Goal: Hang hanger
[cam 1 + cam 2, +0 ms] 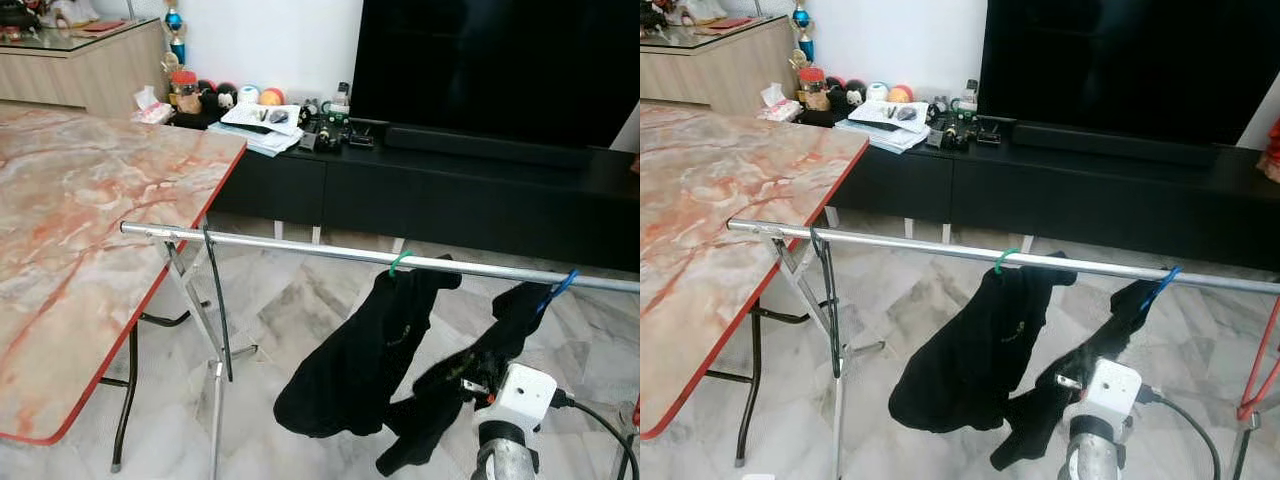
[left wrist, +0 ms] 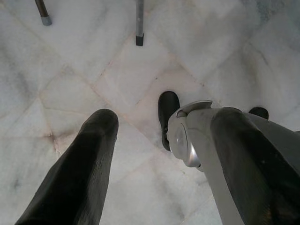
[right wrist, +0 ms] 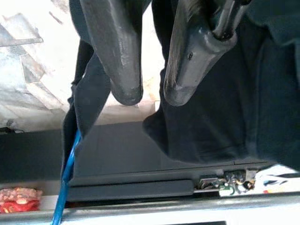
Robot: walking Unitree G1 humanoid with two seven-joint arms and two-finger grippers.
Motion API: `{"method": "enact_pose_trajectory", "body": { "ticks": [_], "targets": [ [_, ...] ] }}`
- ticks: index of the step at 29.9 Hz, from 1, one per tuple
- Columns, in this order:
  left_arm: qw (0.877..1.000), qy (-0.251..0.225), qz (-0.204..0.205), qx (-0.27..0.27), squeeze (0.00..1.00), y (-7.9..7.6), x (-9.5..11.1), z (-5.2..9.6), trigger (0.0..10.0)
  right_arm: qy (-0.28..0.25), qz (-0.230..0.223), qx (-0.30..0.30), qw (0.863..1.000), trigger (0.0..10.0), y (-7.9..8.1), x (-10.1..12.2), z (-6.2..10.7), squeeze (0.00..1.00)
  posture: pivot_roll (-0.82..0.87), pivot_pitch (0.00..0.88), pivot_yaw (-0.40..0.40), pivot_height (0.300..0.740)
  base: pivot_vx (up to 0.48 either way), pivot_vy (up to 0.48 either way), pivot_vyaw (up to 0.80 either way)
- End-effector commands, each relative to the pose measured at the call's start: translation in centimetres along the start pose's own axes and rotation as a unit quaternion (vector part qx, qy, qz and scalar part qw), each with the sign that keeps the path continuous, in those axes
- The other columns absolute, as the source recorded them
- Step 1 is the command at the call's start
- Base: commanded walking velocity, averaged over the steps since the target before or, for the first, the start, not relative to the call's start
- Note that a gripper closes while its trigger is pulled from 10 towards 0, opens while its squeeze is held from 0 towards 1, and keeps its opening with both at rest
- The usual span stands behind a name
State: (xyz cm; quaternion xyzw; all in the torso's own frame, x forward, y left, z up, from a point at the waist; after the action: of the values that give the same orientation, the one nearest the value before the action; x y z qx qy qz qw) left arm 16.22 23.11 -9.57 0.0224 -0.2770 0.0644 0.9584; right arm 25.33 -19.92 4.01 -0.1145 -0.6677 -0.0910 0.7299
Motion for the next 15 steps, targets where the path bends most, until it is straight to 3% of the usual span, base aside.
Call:
{"method": "enact_pose_trajectory", "body": {
  "ticks": [1,7,15],
  "targets": [
    [1.0,0.009,-0.012,0.001,0.0,0.2,-0.7,0.1,10.0,0.004,0.005,-0.004,1.0,10.0,-0.4,0.0,0.5,0.0,0.14,0.0,-0.051,0.74,0.0,0.0,0.0],
    [1.0,0.009,-0.011,0.001,0.0,0.2,-0.8,0.2,10.0,0.02,0.012,0.0,1.0,10.0,-1.0,-0.2,1.7,0.0,0.14,0.0,-0.048,0.74,0.0,0.0,0.0],
    [1.0,0.009,-0.011,-0.002,0.0,0.2,-0.9,0.2,10.0,0.026,0.003,-0.011,1.0,10.0,-1.4,0.1,0.8,0.0,0.14,0.0,-0.047,0.74,0.0,0.0,0.0]
  ]
}}
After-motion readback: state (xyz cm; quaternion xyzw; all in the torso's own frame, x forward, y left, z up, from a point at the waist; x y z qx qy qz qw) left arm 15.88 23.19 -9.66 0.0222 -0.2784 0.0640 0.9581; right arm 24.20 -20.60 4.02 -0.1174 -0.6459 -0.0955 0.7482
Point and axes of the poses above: a point about 5 cm out from each wrist's last joint towards the gripper, its own z axis pointing back from the gripper into the wrist, its own x axis along the axis of the wrist's last joint, y = z × x, the point moved 1 cm from there along -z, pointing out of the wrist towards the gripper, and after that the axes turned 5 degrees about z, right-handed, at the moved point
